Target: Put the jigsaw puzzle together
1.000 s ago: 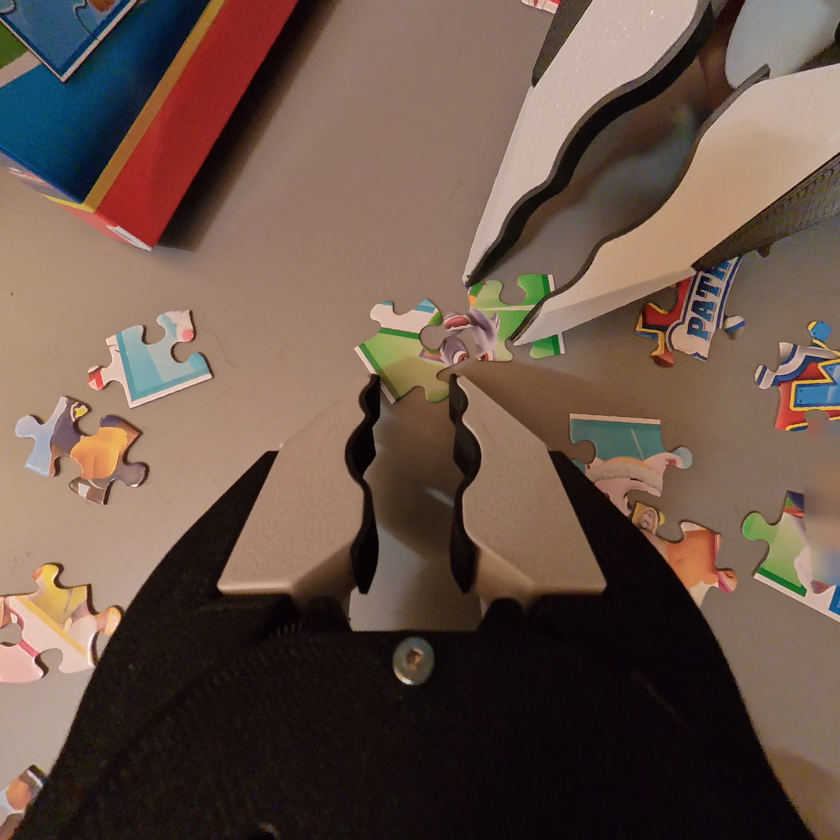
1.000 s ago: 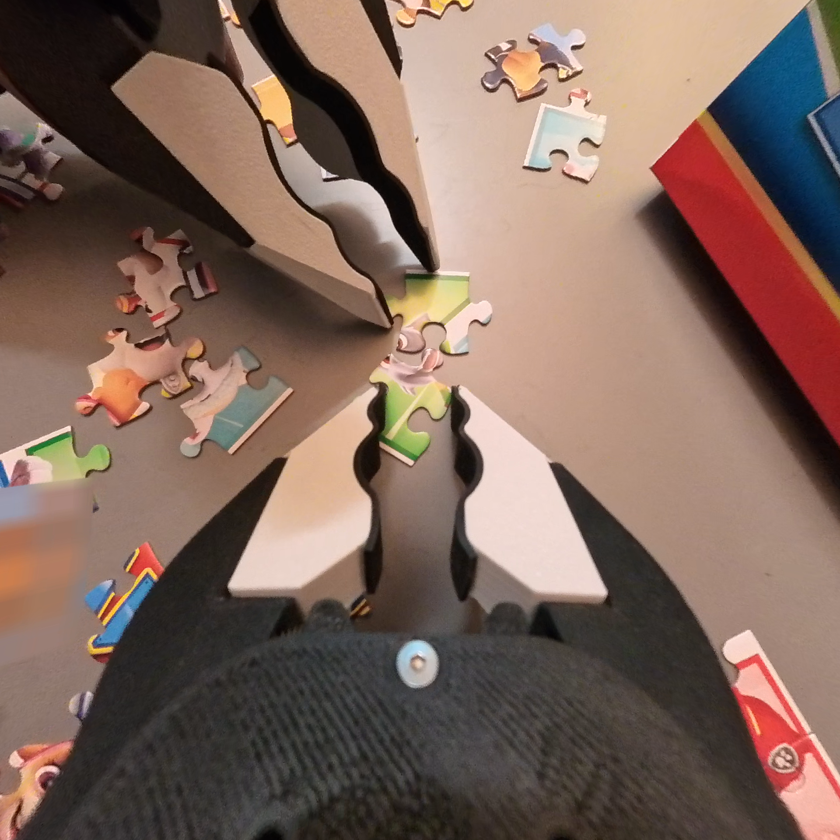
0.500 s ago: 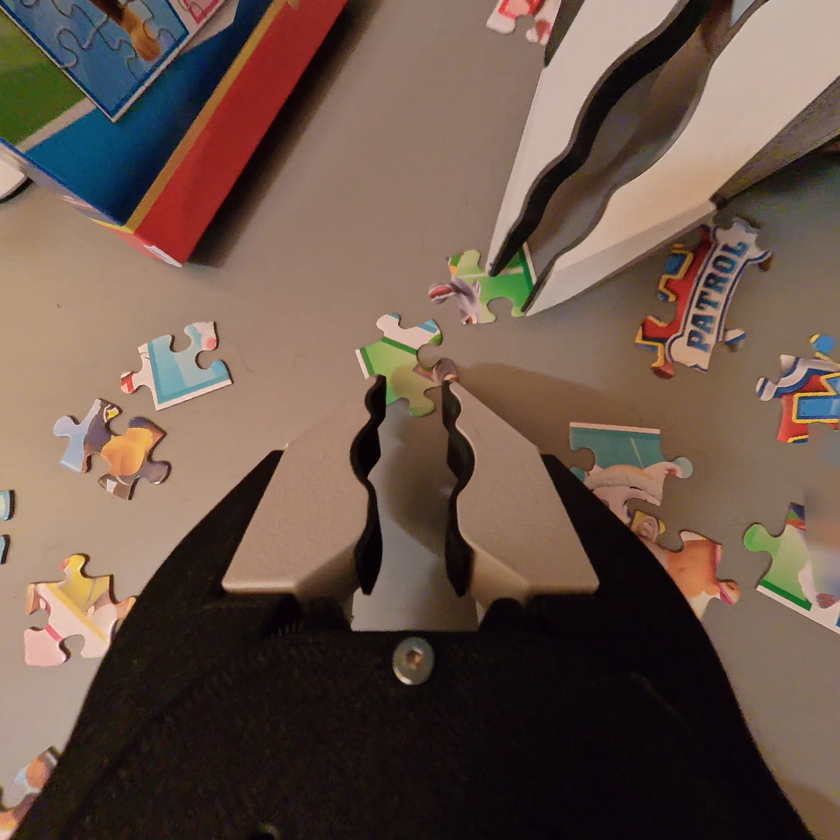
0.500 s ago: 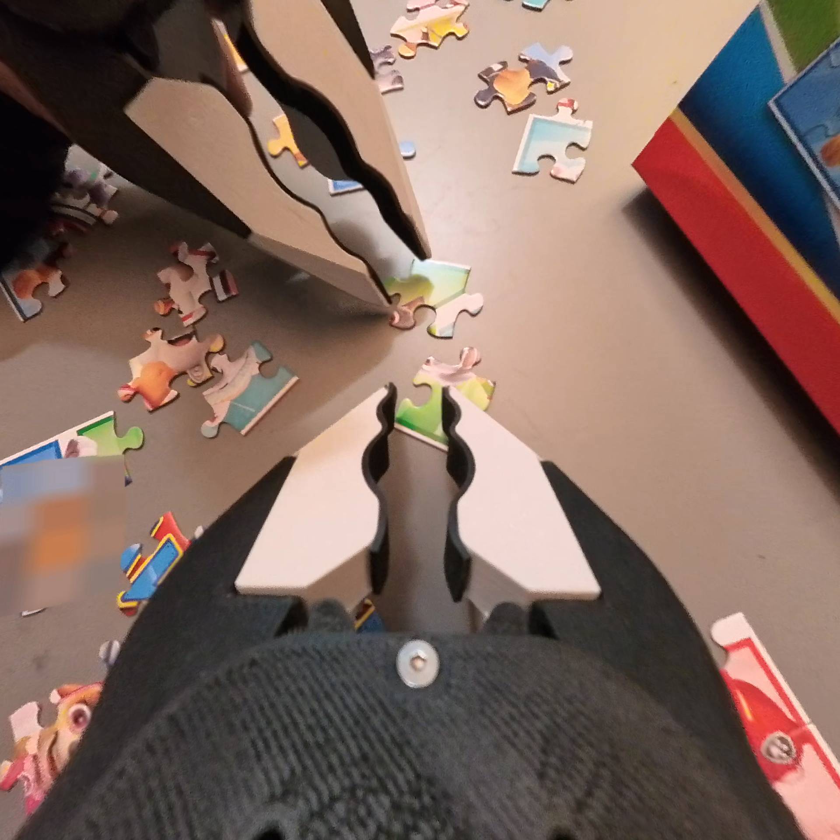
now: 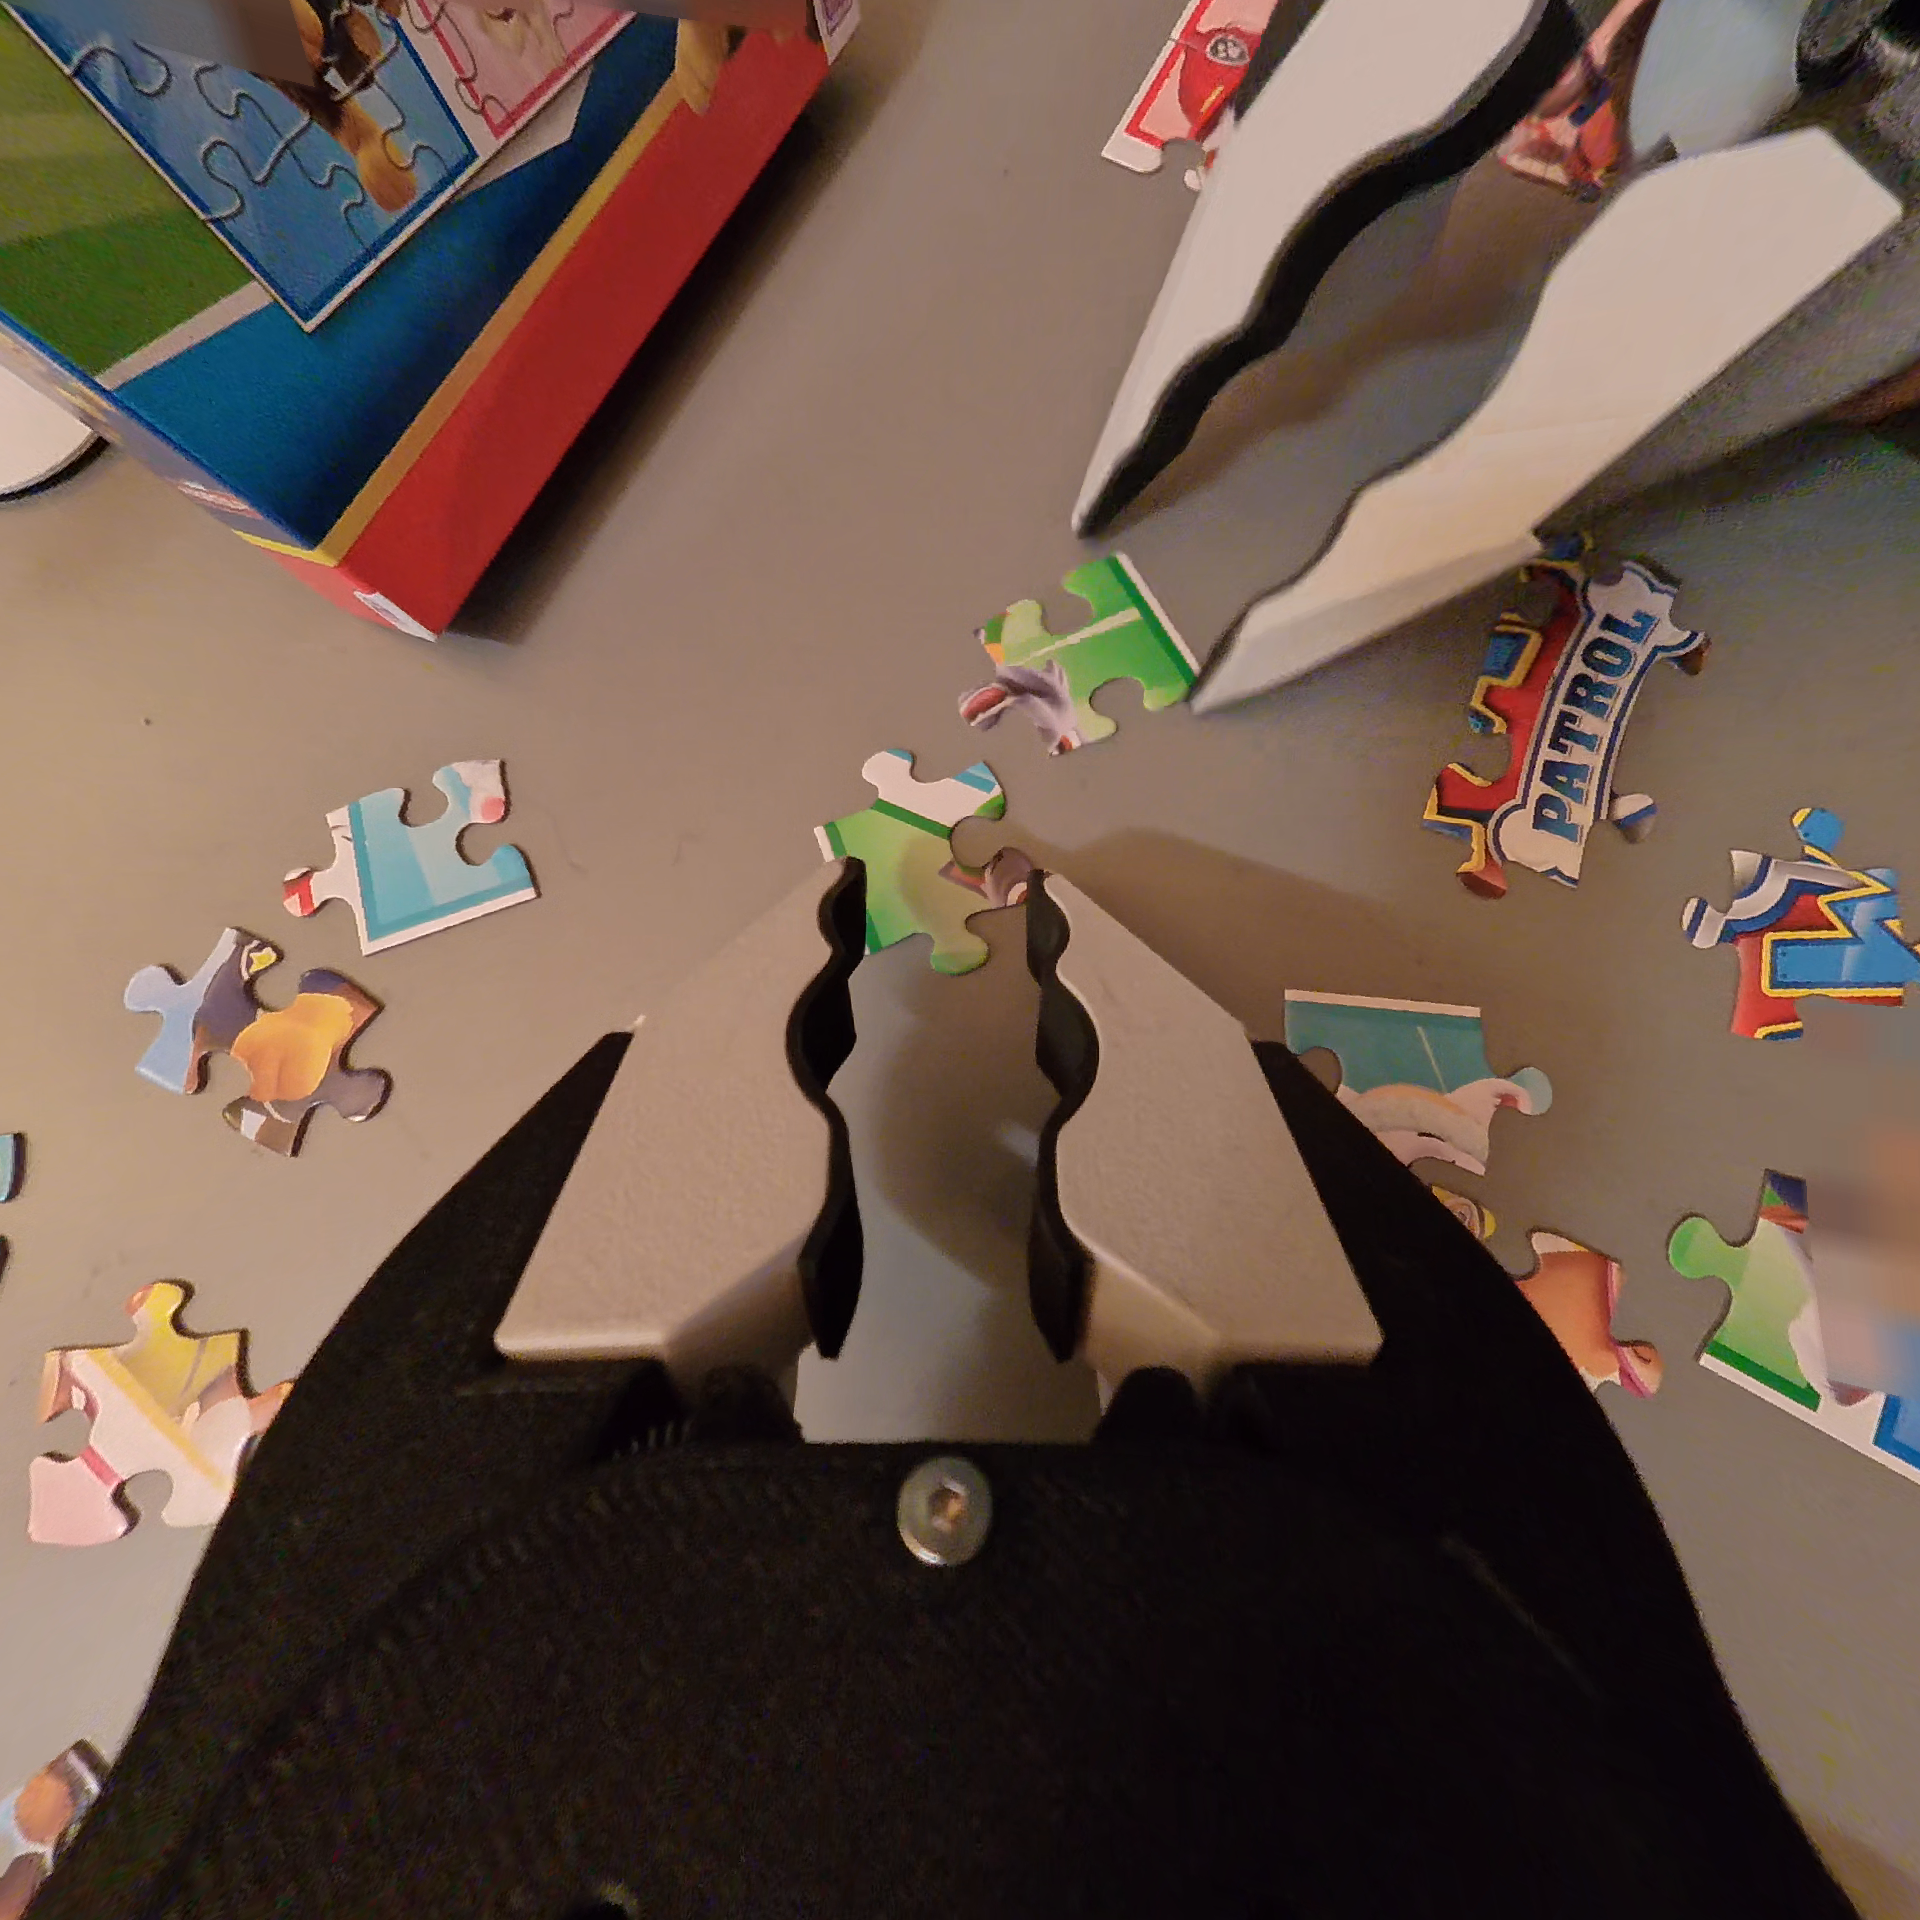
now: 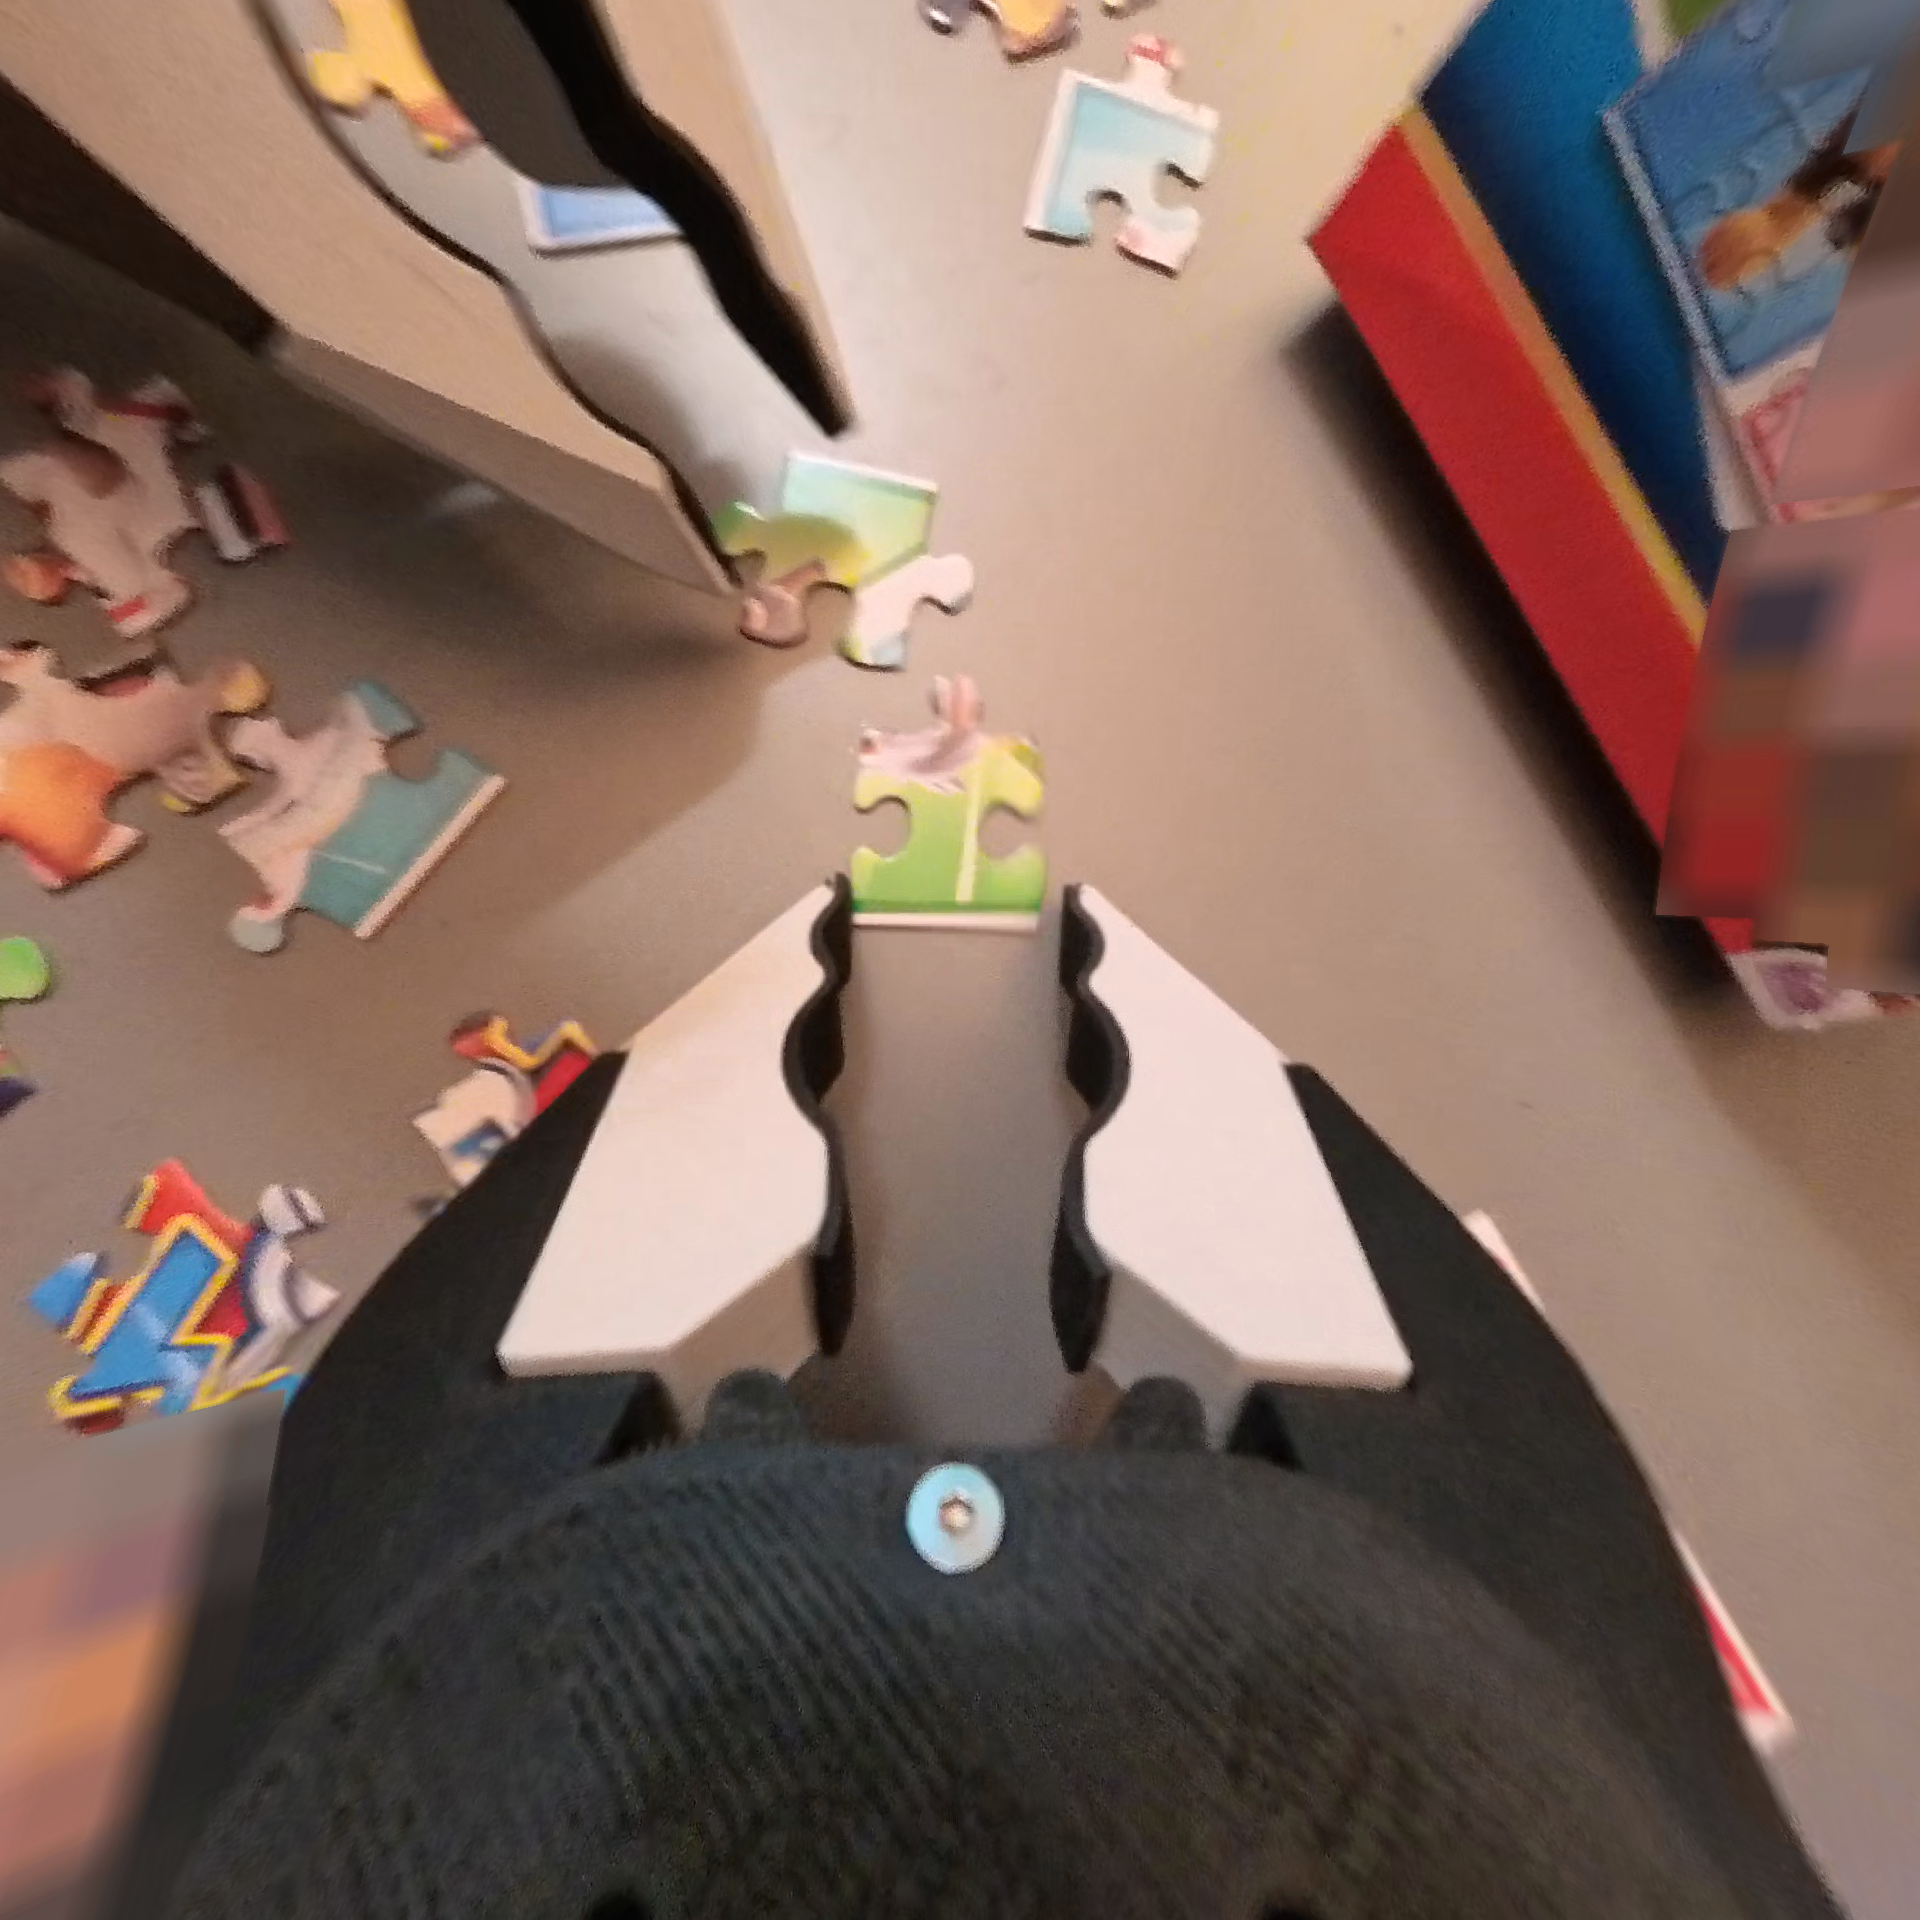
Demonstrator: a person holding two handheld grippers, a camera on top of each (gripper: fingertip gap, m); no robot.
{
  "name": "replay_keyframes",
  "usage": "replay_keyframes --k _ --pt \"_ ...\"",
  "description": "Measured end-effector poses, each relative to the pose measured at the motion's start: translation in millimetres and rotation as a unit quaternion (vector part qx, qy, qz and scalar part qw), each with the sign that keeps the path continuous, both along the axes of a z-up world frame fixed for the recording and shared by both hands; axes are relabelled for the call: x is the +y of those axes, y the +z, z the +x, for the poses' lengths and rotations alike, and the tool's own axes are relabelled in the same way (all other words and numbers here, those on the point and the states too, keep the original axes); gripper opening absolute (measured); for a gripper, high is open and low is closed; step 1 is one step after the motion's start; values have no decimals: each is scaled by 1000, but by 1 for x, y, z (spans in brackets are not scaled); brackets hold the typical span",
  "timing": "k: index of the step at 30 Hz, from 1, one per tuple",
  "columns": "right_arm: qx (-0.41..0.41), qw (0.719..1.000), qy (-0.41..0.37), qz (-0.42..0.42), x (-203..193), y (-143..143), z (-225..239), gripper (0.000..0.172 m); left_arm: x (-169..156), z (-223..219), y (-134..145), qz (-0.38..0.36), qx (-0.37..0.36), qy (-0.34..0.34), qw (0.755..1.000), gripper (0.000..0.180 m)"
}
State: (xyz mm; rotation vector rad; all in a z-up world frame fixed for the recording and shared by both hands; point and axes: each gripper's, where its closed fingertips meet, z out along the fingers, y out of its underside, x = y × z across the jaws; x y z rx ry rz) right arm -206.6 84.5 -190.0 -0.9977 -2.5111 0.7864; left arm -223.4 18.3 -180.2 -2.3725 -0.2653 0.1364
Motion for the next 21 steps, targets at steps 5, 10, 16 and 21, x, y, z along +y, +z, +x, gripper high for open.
replay_keyframes --k 5,10,16,21 --pt "29 995 -74 52 44 2 -16 28 0 0 4 10 0 3 1000 29" --pt "8 998 -36 -45 16 12 -8 25 2 0 5 13 4 3 1000 30" --pt "-10 998 -20 -50 5 4 -4 26 3 1 5 16 1 1 1000 31" --pt "24 997 -68 5 25 0 -21 23 4 1 8 21 6 2 1000 31"
